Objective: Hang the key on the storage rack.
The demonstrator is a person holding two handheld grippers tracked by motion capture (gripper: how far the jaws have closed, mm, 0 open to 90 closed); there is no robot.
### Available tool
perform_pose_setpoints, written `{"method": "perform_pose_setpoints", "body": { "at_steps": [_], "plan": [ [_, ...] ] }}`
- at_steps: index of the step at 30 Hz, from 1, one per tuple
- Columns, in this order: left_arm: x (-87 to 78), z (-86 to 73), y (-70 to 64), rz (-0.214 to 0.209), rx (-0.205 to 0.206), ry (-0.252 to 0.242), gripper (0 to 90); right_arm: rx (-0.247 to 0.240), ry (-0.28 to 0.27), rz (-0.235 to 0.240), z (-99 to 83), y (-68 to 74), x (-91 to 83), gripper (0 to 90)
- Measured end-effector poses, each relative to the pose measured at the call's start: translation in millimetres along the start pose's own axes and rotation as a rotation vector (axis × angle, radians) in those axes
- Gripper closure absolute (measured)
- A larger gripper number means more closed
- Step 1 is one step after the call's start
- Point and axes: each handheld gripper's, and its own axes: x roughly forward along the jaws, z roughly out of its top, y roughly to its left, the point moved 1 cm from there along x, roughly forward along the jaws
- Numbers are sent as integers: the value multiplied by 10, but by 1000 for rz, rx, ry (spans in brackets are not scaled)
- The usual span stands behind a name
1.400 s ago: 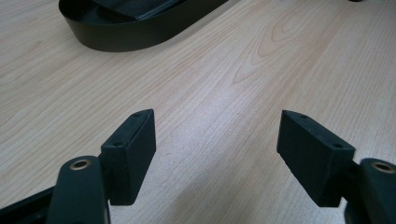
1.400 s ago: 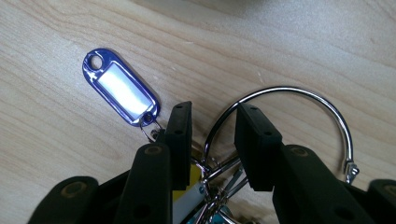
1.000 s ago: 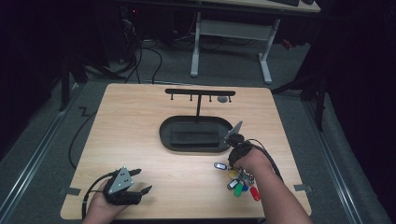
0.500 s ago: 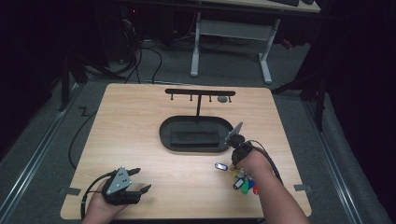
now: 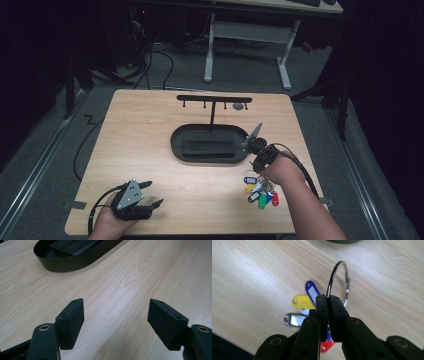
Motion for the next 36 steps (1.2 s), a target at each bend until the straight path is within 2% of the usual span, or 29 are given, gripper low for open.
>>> {"method": "perform_pose_setpoints", "body": {
  "at_steps": [7,9,10,11,12,13,15,17,18,22,30,36],
  "plan": [
    [4,-5,2,0,4,3,300,-31,-21,-28,-69,55,-377,878],
    [4,-6,6,0,3,3,300,-23,-27,-33,-73,85,-478,878],
    [7,-6,7,-1,0,4,300,-42,-36,-38,-72,83,-510,878],
    [9,-7,8,-2,-1,5,300,-23,-36,-37,-73,108,-570,878],
    [11,-7,8,-2,-1,7,300,-24,-36,-39,-71,113,-605,878],
    [13,-7,7,-3,0,7,300,-51,-49,-43,-66,102,-641,878],
    [15,-8,6,-3,1,10,300,-39,-50,-42,-63,117,-722,878],
    [13,-10,7,-3,1,9,299,-52,-64,-46,-57,114,-800,879],
    [10,-11,9,-2,0,8,300,-43,-63,-47,-58,121,-828,879],
    [4,-16,18,1,-3,7,299,-59,-82,-52,-51,111,-955,879],
    [6,-17,22,2,0,12,299,-42,-120,-71,-21,86,-1236,879],
    [5,-19,27,3,-4,9,299,-43,-127,-91,45,78,-1317,879]
  ]
}}
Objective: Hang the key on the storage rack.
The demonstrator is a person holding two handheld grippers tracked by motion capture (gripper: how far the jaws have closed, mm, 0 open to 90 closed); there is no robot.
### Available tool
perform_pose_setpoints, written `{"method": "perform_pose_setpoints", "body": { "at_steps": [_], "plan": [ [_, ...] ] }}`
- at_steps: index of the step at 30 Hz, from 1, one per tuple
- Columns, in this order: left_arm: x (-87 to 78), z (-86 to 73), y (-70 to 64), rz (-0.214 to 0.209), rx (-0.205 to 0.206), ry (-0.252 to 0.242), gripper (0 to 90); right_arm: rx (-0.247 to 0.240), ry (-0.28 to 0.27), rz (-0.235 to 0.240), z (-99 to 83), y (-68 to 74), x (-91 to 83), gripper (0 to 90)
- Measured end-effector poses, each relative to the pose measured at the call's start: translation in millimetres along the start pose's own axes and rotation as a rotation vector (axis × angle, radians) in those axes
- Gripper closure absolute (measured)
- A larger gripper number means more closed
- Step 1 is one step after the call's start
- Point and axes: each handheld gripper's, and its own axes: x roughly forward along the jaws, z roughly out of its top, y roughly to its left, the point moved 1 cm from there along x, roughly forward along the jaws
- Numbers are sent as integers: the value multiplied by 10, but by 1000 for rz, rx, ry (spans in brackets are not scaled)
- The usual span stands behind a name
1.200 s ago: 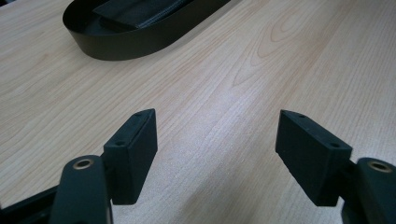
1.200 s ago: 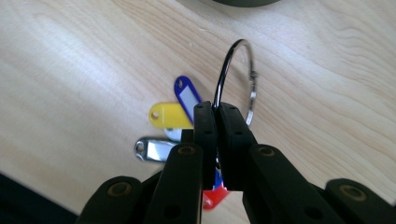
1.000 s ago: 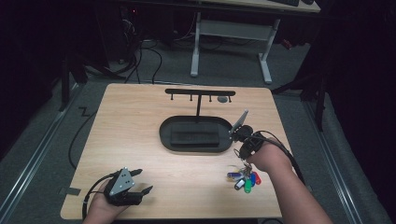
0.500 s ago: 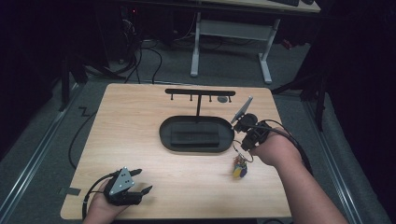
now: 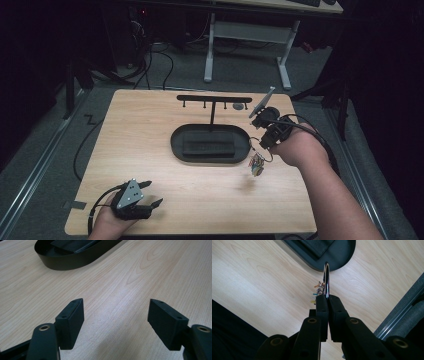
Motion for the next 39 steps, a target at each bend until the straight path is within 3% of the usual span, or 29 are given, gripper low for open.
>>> {"method": "perform_pose_setpoints", "body": {
  "at_steps": [12,17,25,32,39],
  "plan": [
    [-21,-18,20,7,-8,0,296,2,-13,-4,234,-115,88,880],
    [-34,-36,28,11,-17,-1,296,28,-23,-7,380,-177,128,879],
    [-38,-55,36,11,-28,0,297,24,-21,-11,633,-286,276,880],
    [-36,-62,34,7,-28,0,296,40,-46,-12,831,-415,345,880],
    [-36,-70,41,9,-28,3,296,63,-39,-30,969,-552,423,880]
  ]
}}
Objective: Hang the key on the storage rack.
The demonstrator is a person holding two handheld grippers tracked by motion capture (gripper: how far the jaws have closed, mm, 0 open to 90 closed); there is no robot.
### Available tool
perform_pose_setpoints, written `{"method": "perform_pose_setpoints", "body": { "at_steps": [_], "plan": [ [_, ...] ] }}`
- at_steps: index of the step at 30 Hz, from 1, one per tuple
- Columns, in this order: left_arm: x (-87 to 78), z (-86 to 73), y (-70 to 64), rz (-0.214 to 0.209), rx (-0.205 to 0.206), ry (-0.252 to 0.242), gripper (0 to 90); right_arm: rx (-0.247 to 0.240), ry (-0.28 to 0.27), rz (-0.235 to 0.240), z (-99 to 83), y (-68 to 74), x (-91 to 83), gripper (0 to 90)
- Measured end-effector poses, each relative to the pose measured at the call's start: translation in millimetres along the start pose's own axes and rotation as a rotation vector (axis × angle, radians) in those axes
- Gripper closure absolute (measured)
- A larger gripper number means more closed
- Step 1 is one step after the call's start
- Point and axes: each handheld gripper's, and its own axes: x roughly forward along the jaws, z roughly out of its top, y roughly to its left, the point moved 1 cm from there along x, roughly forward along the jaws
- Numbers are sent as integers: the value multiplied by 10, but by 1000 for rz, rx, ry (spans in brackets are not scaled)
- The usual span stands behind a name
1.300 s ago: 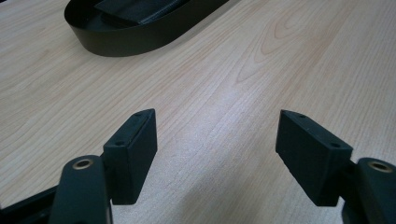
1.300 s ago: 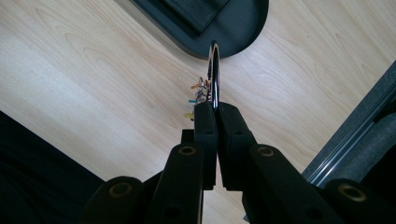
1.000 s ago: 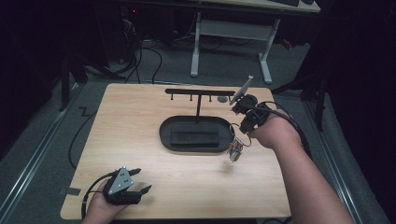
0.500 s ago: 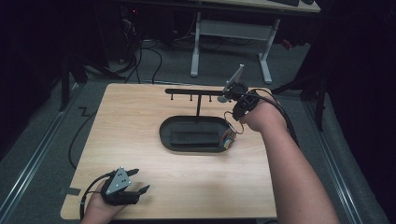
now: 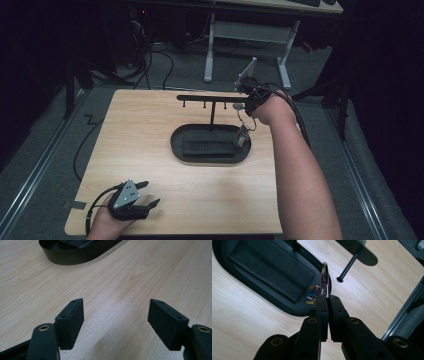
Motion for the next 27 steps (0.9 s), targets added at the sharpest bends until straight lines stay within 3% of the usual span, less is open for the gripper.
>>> {"method": "perform_pose_setpoints", "body": {
  "at_steps": [6,9,23,27],
  "plan": [
    [1,-1,-4,-1,0,-1,297,46,0,-5,22,-98,76,880],
    [10,0,-6,-4,5,6,297,28,1,-12,16,-115,121,880],
    [14,-9,0,-6,5,7,297,60,-26,-31,86,-232,241,873],
    [15,-10,-7,-6,8,5,297,65,-21,-65,124,-229,253,844]
  ]
}}
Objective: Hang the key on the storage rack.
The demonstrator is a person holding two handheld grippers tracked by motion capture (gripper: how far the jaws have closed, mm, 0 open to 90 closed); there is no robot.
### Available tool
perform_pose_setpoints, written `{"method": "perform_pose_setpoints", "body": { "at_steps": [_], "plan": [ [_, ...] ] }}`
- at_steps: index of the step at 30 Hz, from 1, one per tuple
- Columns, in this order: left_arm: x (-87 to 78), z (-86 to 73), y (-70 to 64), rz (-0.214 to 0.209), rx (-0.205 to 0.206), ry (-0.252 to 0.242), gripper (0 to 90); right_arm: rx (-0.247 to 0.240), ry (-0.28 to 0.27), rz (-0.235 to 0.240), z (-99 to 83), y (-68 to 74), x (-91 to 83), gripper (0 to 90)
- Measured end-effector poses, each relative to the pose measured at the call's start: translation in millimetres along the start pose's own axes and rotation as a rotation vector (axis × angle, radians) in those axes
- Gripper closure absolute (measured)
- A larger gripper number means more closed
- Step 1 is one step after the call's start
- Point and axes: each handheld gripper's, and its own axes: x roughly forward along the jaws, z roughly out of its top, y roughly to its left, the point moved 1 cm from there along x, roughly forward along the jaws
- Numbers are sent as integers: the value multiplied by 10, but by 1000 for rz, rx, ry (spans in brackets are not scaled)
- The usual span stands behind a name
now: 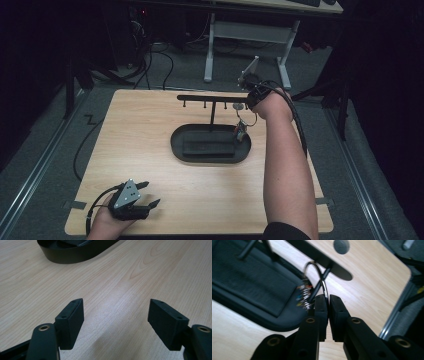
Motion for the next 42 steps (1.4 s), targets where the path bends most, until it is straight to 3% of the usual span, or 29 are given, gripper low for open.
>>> {"method": "perform_pose_setpoints", "body": {
  "at_steps": [4,8,12,13,20,23,27,34,42],
  "plan": [
    [7,-2,1,-2,-1,3,297,20,0,-51,9,-21,22,761],
    [12,3,-3,-2,5,5,297,60,-36,-62,4,-29,-27,739],
    [23,12,-25,-5,15,10,297,52,-66,-55,-30,-16,-87,693],
    [28,14,-28,-6,18,12,297,70,-64,-51,-41,0,-97,674],
    [41,21,-27,-8,18,11,296,88,-113,-35,-186,13,-167,480],
    [40,23,-15,-7,16,11,296,105,-149,-17,-273,12,-188,423],
    [45,29,-22,-8,16,11,295,87,-211,0,-415,35,-200,356],
    [63,33,-37,-9,24,15,295,95,-286,38,-651,121,-163,329],
    [76,29,-52,-10,25,18,294,132,-399,76,-1149,248,13,308]
  ]
}}
